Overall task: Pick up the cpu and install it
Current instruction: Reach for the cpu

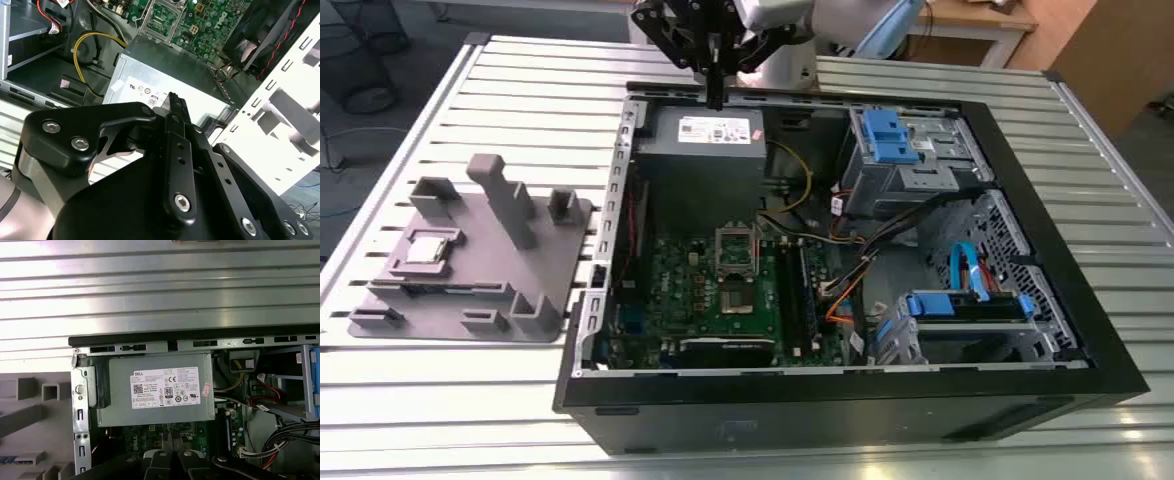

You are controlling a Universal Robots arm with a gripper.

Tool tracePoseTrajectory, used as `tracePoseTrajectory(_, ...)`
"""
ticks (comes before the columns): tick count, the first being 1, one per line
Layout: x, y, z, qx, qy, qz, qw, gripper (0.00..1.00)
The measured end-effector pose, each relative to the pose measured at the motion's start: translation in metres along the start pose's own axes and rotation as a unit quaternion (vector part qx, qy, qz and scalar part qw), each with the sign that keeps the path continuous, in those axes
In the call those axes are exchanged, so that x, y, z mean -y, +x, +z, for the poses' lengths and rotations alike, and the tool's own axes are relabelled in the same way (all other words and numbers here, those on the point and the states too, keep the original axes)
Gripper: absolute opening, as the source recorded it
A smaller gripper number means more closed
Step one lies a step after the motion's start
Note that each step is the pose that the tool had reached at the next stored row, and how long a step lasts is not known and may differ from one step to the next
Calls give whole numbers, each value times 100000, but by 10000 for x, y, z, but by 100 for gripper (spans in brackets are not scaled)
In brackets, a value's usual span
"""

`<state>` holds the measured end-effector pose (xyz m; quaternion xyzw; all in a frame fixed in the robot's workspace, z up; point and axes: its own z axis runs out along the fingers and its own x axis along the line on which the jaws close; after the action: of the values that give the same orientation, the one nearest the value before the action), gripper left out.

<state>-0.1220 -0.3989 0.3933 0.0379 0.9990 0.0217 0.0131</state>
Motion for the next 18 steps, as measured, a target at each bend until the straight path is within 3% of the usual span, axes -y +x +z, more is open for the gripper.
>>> tracePoseTrajectory(18, 4, 50, -1, 10, -1, 1, 100000, 11)
